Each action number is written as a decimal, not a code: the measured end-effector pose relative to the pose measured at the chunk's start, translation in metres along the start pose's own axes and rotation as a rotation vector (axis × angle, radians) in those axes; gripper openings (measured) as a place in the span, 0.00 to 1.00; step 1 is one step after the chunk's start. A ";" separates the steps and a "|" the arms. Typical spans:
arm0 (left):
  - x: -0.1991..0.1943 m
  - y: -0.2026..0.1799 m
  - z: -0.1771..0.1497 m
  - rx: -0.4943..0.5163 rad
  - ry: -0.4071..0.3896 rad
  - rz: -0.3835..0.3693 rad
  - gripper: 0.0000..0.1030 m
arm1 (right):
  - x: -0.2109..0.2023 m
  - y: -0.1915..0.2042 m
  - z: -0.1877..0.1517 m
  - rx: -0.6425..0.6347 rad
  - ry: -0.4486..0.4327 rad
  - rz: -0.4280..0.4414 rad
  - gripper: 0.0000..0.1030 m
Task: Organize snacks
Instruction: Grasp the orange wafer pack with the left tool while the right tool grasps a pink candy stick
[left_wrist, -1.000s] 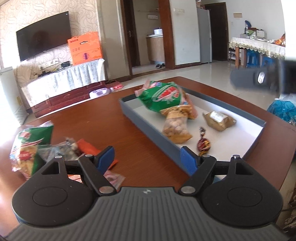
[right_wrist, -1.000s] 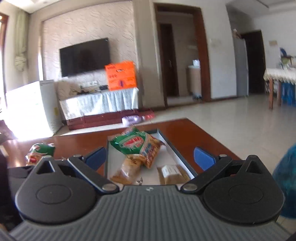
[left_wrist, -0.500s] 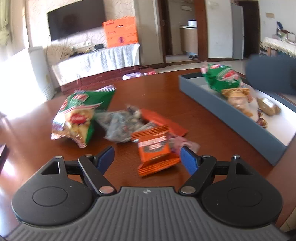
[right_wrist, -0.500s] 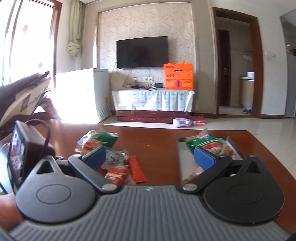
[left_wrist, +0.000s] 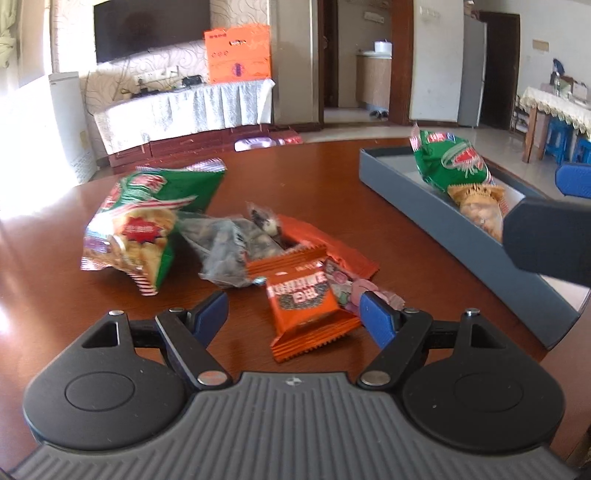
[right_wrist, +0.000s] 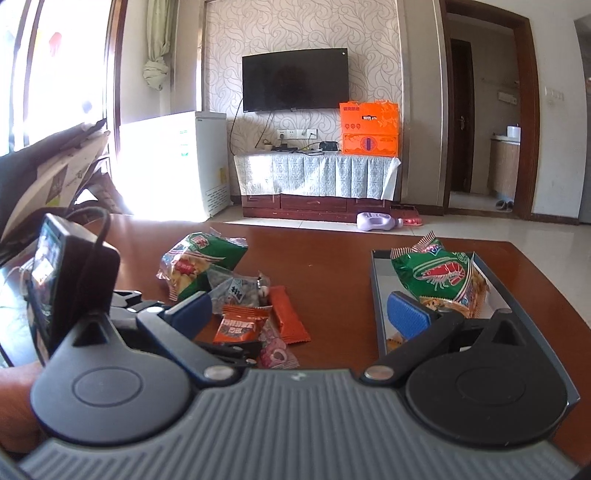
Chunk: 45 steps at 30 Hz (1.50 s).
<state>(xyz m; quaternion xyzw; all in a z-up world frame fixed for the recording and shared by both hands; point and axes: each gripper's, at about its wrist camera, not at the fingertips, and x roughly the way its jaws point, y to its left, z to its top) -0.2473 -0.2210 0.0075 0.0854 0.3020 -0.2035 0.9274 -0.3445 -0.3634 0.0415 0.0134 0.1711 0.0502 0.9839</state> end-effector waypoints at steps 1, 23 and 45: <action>0.002 -0.001 0.001 -0.003 0.005 -0.005 0.74 | 0.001 -0.002 0.000 0.008 0.006 0.008 1.00; -0.015 0.024 -0.009 -0.014 0.022 0.109 0.40 | 0.055 0.024 -0.018 -0.048 0.232 0.043 0.38; -0.015 0.049 -0.013 -0.123 0.071 0.142 0.59 | 0.112 0.038 -0.027 -0.056 0.355 0.057 0.36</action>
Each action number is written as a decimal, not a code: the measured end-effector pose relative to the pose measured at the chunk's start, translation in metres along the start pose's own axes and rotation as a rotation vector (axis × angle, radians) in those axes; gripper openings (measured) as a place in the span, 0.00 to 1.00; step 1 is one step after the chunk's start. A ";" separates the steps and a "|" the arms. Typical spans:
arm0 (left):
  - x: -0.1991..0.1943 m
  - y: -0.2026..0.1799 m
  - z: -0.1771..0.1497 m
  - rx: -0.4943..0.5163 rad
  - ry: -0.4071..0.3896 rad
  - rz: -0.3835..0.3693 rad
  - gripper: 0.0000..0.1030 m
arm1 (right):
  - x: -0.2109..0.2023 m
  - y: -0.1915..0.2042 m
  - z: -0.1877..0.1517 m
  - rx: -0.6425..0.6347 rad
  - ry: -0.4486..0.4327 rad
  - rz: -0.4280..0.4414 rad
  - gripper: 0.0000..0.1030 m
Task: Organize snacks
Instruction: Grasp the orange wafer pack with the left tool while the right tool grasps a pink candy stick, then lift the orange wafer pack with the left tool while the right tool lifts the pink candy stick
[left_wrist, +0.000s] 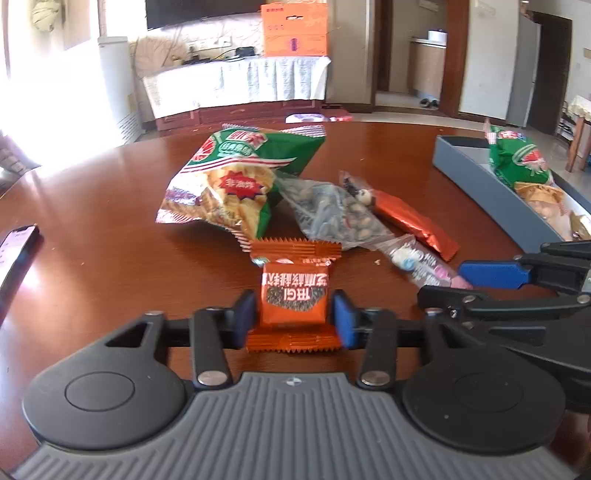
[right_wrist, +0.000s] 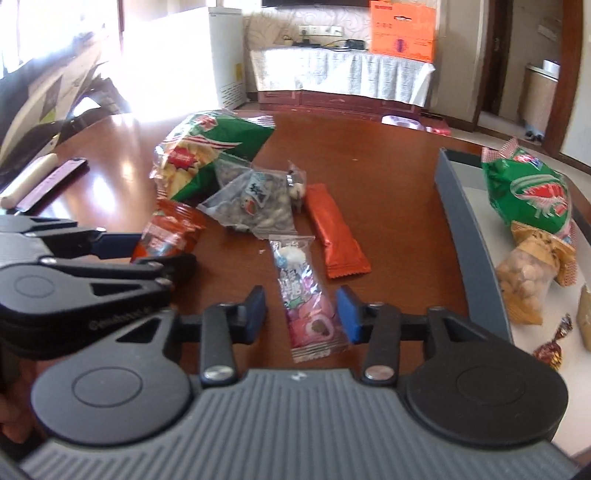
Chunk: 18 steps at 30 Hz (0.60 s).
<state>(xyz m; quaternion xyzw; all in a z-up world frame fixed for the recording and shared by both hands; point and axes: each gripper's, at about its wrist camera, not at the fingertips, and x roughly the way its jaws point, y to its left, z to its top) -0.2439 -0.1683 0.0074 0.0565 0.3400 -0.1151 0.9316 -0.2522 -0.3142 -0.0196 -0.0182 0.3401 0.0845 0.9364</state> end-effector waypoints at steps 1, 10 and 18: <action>0.001 0.001 0.000 -0.010 0.005 0.004 0.66 | 0.001 0.001 0.001 -0.006 0.002 0.006 0.33; 0.001 0.001 -0.001 -0.005 -0.013 -0.019 0.44 | 0.006 0.004 0.007 -0.012 0.000 0.013 0.29; -0.002 -0.008 -0.001 0.029 -0.031 -0.016 0.41 | -0.003 0.006 0.006 -0.016 -0.004 0.030 0.23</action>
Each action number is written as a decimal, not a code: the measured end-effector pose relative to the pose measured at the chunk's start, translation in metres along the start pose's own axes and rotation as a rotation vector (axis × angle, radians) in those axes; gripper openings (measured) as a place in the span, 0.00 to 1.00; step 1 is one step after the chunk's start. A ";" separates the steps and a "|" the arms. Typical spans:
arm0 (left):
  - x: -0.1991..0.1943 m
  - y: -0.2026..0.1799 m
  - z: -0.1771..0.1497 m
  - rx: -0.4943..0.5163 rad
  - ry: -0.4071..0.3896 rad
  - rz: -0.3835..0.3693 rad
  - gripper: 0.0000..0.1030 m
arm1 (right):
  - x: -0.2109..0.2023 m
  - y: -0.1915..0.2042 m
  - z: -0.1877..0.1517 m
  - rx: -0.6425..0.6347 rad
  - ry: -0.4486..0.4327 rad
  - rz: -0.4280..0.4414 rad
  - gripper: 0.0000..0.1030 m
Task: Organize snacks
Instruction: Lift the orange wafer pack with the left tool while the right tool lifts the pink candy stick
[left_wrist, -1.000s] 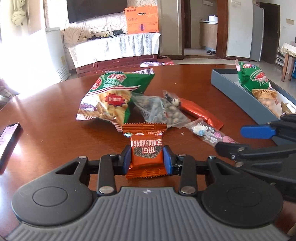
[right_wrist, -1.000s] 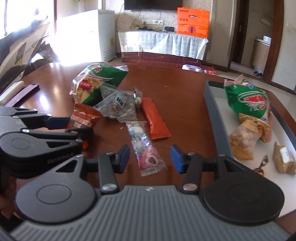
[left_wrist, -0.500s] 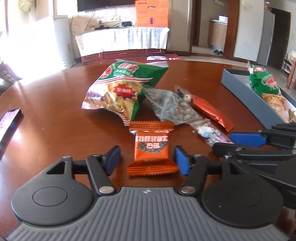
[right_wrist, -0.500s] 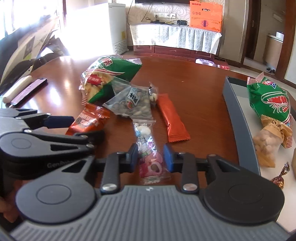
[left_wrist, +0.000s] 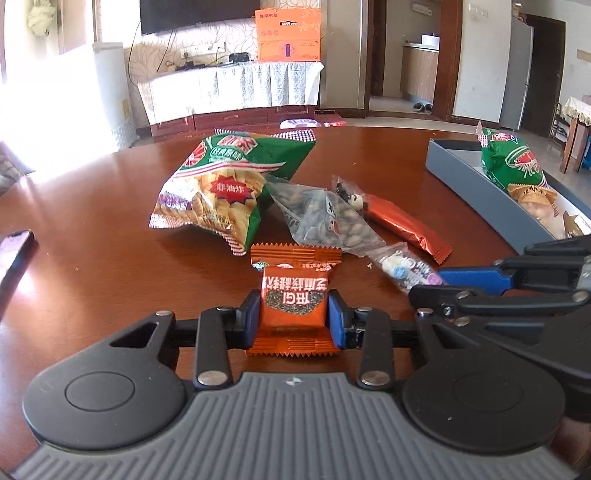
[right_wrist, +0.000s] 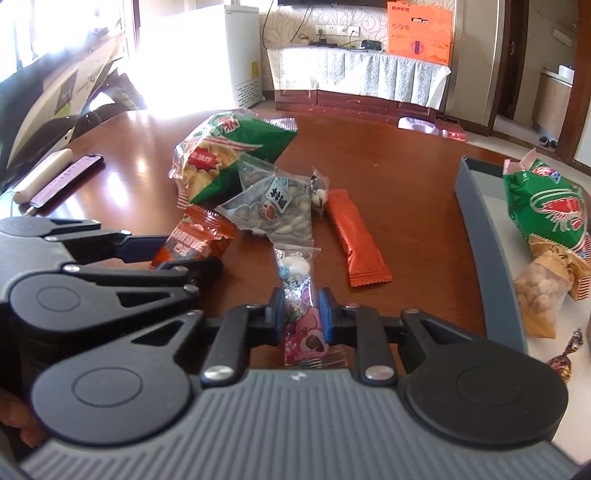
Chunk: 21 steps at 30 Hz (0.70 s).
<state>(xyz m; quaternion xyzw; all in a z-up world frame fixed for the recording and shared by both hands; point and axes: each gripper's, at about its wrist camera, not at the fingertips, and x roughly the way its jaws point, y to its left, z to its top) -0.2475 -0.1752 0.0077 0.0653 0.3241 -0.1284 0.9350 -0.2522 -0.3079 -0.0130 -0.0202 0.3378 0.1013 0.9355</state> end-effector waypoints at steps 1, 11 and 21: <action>-0.001 -0.002 0.000 0.014 -0.007 0.007 0.41 | -0.002 -0.001 0.001 0.005 -0.011 -0.005 0.23; -0.005 -0.020 0.002 0.080 -0.023 0.017 0.41 | -0.022 -0.013 0.000 0.036 -0.055 -0.050 0.21; 0.000 0.007 -0.002 0.005 0.019 0.060 0.42 | -0.004 -0.008 -0.003 0.087 -0.023 -0.013 0.63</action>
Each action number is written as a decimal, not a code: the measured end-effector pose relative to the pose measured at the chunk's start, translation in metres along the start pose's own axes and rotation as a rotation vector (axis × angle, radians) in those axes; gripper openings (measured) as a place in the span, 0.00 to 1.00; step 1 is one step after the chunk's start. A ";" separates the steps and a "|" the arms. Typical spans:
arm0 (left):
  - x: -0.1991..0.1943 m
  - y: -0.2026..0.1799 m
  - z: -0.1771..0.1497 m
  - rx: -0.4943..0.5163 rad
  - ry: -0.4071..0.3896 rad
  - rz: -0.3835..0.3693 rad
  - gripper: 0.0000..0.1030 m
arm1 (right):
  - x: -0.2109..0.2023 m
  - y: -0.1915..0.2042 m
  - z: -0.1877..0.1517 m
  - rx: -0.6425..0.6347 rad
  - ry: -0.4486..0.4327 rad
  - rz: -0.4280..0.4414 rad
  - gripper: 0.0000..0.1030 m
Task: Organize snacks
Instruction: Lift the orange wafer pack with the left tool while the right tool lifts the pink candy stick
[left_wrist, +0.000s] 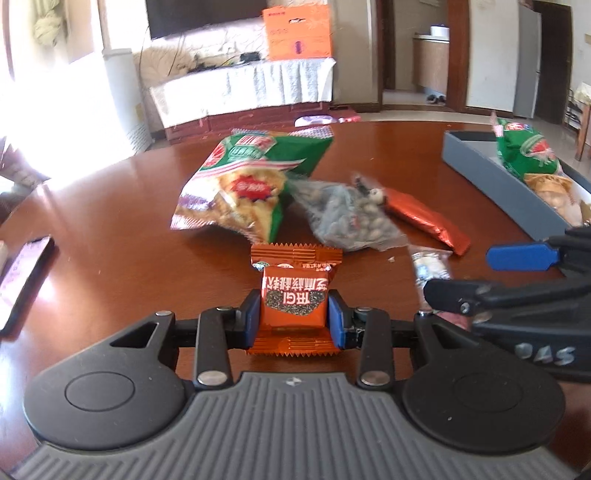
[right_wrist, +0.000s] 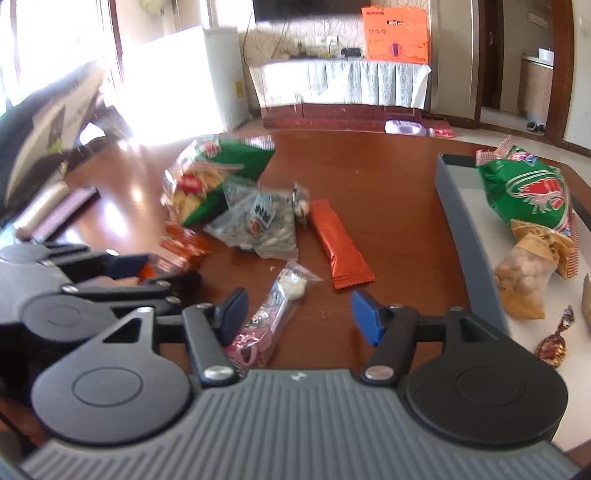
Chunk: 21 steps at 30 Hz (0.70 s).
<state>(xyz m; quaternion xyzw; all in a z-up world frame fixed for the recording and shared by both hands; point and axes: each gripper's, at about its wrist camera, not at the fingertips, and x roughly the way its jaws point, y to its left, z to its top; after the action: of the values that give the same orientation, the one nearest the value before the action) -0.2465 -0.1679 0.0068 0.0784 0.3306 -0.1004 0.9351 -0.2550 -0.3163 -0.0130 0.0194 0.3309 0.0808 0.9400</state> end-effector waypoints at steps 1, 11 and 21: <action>0.000 0.003 0.001 -0.006 0.003 0.004 0.42 | 0.005 0.002 0.000 -0.002 0.010 -0.010 0.63; 0.000 0.008 0.002 -0.027 0.011 -0.015 0.42 | 0.011 0.022 0.005 -0.098 0.006 -0.023 0.24; -0.001 0.004 0.002 -0.018 0.005 -0.013 0.42 | -0.001 0.015 0.006 -0.074 -0.012 -0.001 0.18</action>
<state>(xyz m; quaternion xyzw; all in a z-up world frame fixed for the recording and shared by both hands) -0.2455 -0.1646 0.0095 0.0682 0.3345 -0.1034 0.9342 -0.2543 -0.3017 -0.0062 -0.0148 0.3220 0.0926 0.9421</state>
